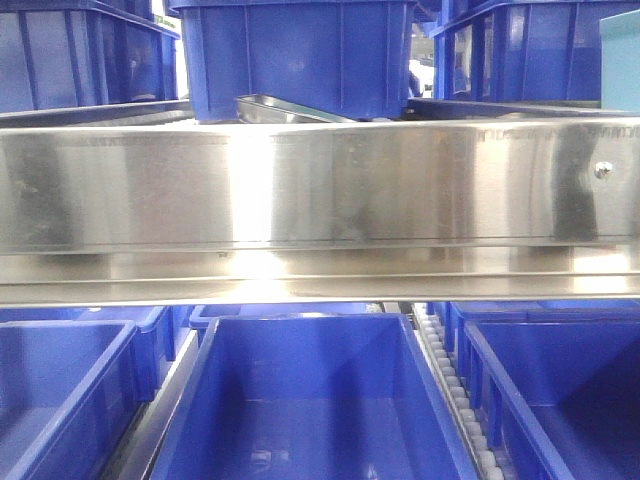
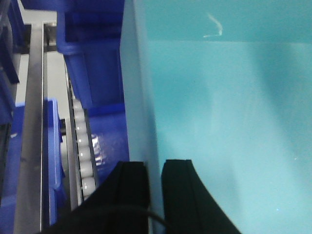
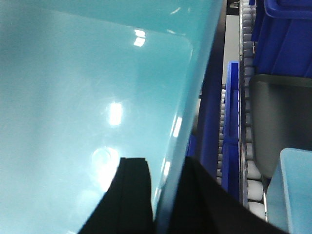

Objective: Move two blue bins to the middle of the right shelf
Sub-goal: 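Turn the base away from the shelf while holding the teal bin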

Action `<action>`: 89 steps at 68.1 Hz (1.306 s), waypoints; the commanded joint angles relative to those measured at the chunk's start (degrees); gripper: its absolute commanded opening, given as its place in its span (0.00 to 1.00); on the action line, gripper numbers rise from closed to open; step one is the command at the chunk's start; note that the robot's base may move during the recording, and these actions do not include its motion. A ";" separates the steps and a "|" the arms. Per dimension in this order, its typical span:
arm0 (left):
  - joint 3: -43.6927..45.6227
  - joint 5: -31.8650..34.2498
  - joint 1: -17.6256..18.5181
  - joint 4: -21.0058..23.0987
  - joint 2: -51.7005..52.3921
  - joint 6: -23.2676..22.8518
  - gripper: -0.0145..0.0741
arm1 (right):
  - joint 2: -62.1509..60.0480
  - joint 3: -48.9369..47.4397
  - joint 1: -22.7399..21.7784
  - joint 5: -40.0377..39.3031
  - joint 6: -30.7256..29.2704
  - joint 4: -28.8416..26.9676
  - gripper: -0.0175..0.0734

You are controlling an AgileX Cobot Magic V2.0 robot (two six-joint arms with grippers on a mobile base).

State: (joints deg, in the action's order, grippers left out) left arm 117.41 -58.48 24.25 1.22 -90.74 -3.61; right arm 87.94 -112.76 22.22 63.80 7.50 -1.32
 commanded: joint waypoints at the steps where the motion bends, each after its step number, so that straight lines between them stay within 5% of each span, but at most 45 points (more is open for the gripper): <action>1: 0.70 7.25 0.72 3.55 0.85 0.55 0.04 | -0.27 -0.56 0.16 -1.32 -1.40 -1.84 0.02; 19: 0.70 11.97 0.72 3.55 0.85 0.55 0.04 | -0.27 -0.56 0.16 -1.32 -1.40 -1.84 0.02; 89: 0.70 11.97 0.72 3.55 0.85 0.55 0.04 | -0.27 -0.56 0.16 -1.32 -1.40 -1.84 0.02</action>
State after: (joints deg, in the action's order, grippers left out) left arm 117.41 -50.81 24.25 0.89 -90.74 -2.69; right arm 87.94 -112.87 22.22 63.76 7.92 -1.77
